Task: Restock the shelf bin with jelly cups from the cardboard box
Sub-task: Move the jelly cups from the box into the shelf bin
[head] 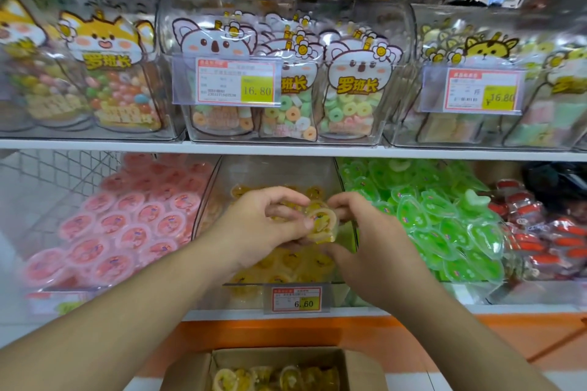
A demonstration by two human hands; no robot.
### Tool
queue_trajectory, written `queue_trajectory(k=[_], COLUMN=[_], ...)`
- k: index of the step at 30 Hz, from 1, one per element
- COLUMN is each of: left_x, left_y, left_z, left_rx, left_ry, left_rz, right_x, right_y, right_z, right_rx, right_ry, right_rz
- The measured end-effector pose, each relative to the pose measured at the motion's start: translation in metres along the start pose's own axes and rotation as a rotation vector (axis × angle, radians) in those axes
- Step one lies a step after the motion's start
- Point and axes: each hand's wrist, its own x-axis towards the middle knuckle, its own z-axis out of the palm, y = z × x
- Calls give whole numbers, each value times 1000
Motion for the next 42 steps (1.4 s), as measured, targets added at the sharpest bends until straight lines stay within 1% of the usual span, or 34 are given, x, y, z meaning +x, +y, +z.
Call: queue_trajectory(k=[4, 7, 10, 11, 13, 15, 17, 19, 23, 25, 27, 31, 38, 42], left_x=[0, 5, 11, 13, 22, 33, 45, 57, 83, 92, 96, 99, 92, 88], left_y=[4, 3, -1, -3, -10, -21, -33, -44, -66, -74, -79, -83, -81, -80], left_z=[-1, 0, 4, 4, 3, 3, 8, 16, 23, 23, 24, 24, 19, 17], left_rx=[260, 298, 293, 331, 495, 671, 766, 827, 800, 869, 958, 1011, 990, 989], left_ry=[-15, 12, 43, 68, 109, 117, 125, 128, 92, 55, 84, 98, 79, 93], left_rz=[57, 81, 92, 91, 103, 83, 56, 107, 177, 169, 175, 237, 199, 209], right_x=[1, 2, 2, 2, 1, 1, 0, 0, 0, 0, 1, 1, -2, -3], right_y=[1, 0, 5, 8, 14, 19, 21, 24, 28, 30, 31, 29, 29, 30], right_z=[1, 2, -2, -5, -10, -12, -12, -10, -8, -9, -10, -9, -8, -8], right_rx=[-24, -78, -117, -136, -164, -182, -200, -205, -185, -153, -140, -147, -154, -151], right_ry=[32, 43, 10, 12, 48, 76, 63, 41, 51, 61, 59, 60, 30, 33], right_rz=[16, -9, -16, -24, -42, -57, -75, -93, -109, -106, -97, -107, -101, -103])
